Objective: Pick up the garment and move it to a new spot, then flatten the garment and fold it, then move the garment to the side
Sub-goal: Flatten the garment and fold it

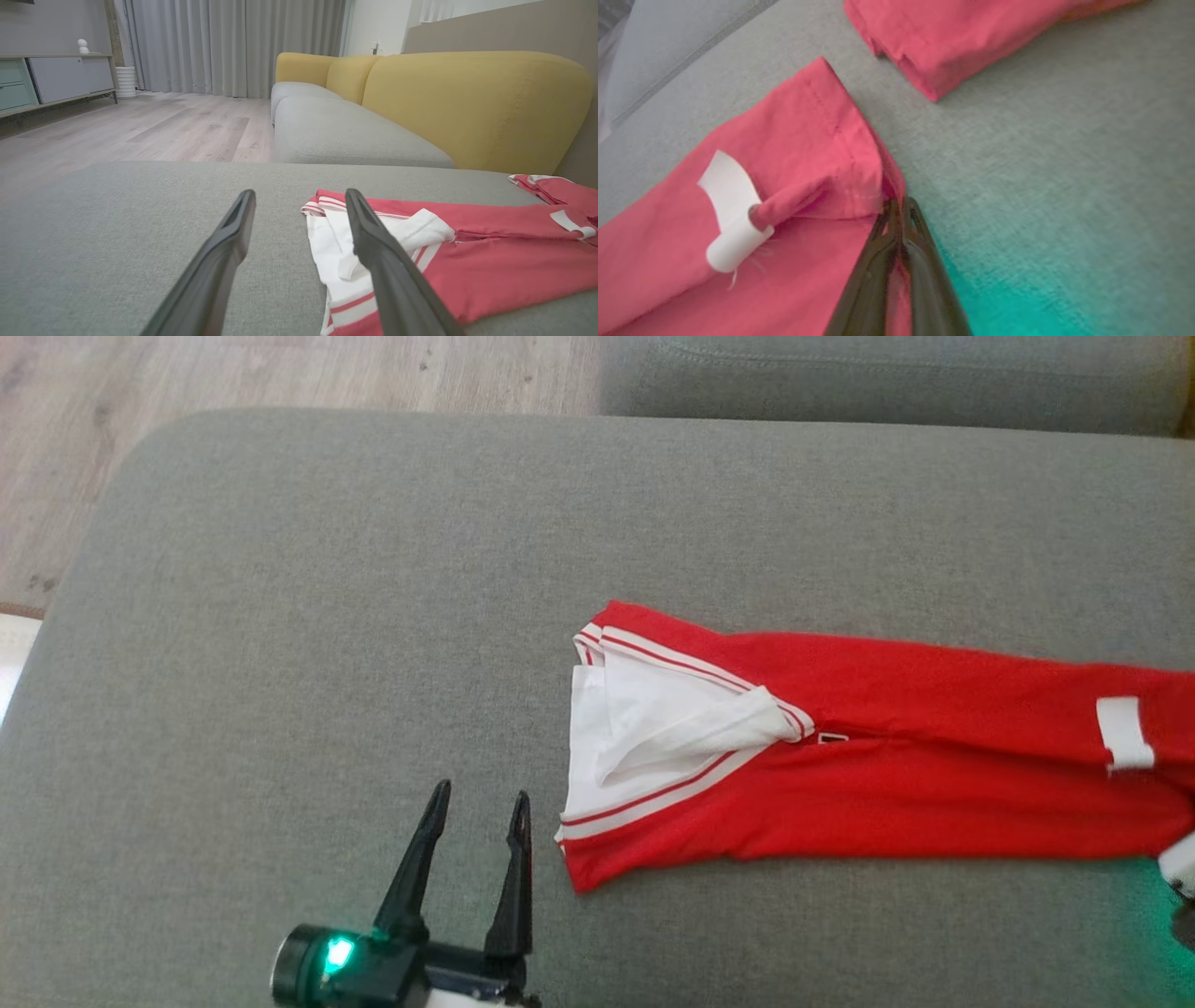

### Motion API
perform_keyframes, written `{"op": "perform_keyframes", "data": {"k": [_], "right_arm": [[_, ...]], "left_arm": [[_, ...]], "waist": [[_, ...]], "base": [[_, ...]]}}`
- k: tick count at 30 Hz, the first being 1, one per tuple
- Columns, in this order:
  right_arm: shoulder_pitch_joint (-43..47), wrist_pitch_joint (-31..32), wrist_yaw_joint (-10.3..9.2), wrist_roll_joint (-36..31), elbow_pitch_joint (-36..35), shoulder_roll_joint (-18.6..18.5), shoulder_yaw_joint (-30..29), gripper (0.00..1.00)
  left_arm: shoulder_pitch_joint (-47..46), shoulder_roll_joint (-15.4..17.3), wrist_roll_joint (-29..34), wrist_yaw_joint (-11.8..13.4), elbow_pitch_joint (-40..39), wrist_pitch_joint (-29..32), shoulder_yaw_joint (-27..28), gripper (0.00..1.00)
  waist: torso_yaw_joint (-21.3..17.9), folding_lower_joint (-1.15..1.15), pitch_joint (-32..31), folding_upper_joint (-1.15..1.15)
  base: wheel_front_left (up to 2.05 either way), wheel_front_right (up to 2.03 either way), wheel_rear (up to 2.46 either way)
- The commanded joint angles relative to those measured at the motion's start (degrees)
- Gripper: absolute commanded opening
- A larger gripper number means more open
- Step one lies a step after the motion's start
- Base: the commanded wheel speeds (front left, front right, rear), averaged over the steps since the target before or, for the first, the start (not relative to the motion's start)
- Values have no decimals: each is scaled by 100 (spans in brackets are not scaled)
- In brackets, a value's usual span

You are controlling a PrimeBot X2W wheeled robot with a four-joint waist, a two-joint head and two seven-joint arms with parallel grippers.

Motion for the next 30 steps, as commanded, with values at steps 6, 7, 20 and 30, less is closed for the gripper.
{"op": "perform_keyframes", "data": {"k": [6, 7, 20, 30], "right_arm": [[-11, -645, -5, -82, -282, -241, -117, 100], [-46, -732, -5, -82, -319, -217, -107, 100], [-278, -467, -5, -358, 264, -124, 7, 100], [-426, 68, -5, -20, 664, -74, 70, 0]], "left_arm": [[51, -92, 114, -100, -144, -56, 271, 100], [56, -97, 123, -122, -137, -56, 271, 100], [7, -181, 216, -286, -89, -56, 315, 100], [6, -244, 221, -305, -99, -56, 424, 100]], "waist": [[-65, 0, -49, 0], [-73, 0, -49, 0], [21, 0, 49, 0], [94, 0, 72, 0]], "base": [[0, 0, 0], [0, 0, 0], [0, 0, 0], [0, 0, 0]]}}
